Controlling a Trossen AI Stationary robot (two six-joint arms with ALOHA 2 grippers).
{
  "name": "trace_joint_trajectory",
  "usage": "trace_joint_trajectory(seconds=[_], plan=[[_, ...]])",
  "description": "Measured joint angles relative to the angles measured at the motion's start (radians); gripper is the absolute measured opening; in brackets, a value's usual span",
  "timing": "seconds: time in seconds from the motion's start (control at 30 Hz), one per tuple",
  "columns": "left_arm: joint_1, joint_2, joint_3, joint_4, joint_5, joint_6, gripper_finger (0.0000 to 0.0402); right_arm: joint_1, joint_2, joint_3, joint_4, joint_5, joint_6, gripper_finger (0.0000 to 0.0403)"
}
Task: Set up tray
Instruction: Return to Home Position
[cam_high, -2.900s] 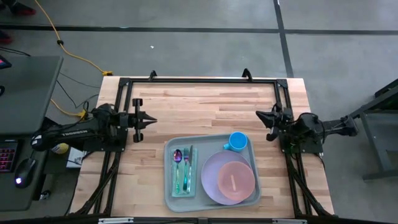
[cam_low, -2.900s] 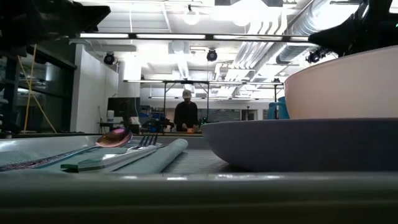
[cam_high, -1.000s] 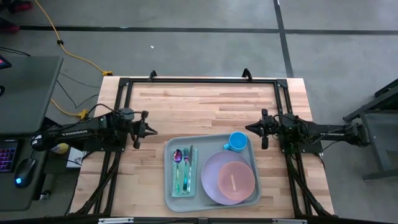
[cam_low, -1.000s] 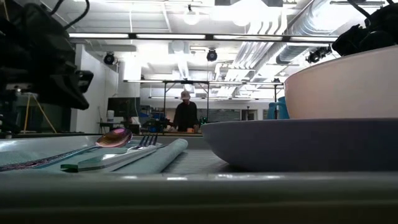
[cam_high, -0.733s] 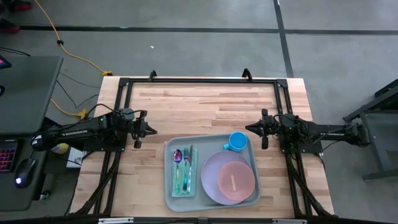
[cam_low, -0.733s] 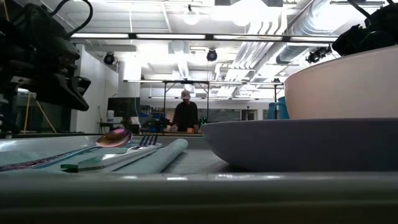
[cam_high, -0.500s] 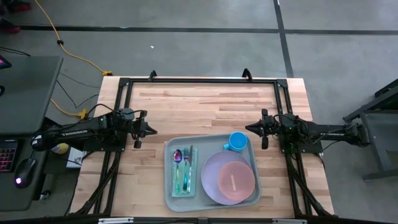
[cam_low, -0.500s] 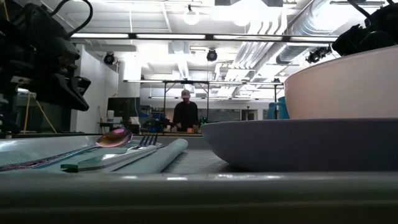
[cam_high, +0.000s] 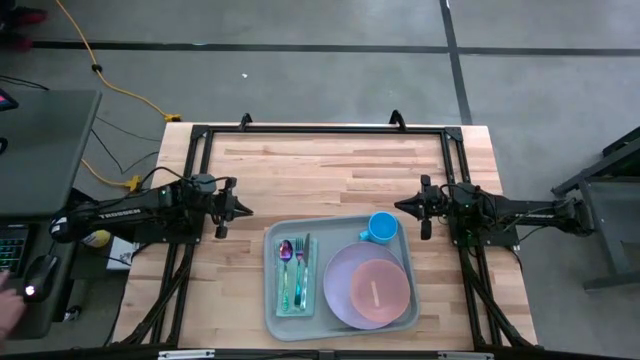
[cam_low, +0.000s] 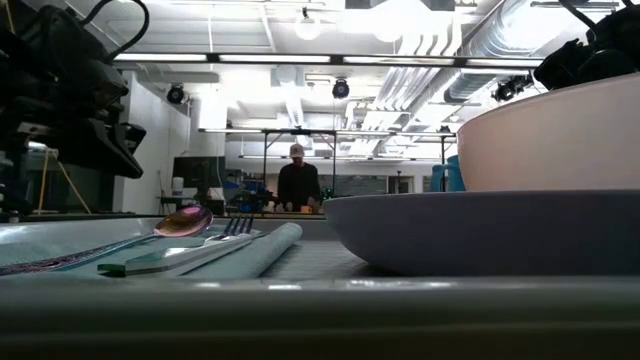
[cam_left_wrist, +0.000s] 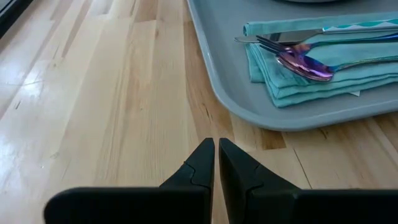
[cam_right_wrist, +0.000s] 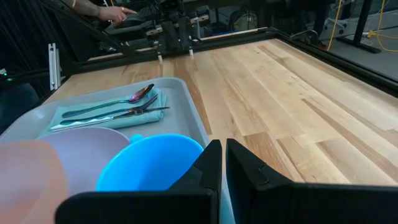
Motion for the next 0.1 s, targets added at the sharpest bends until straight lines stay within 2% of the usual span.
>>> trace_joint_trajectory(seconds=[0.1], plan=[[0.000,0.000,0.000,0.000,-0.001,0.000,0.0056,0.000,0.000,0.000,0.000,0.000,0.000,0.0000]])
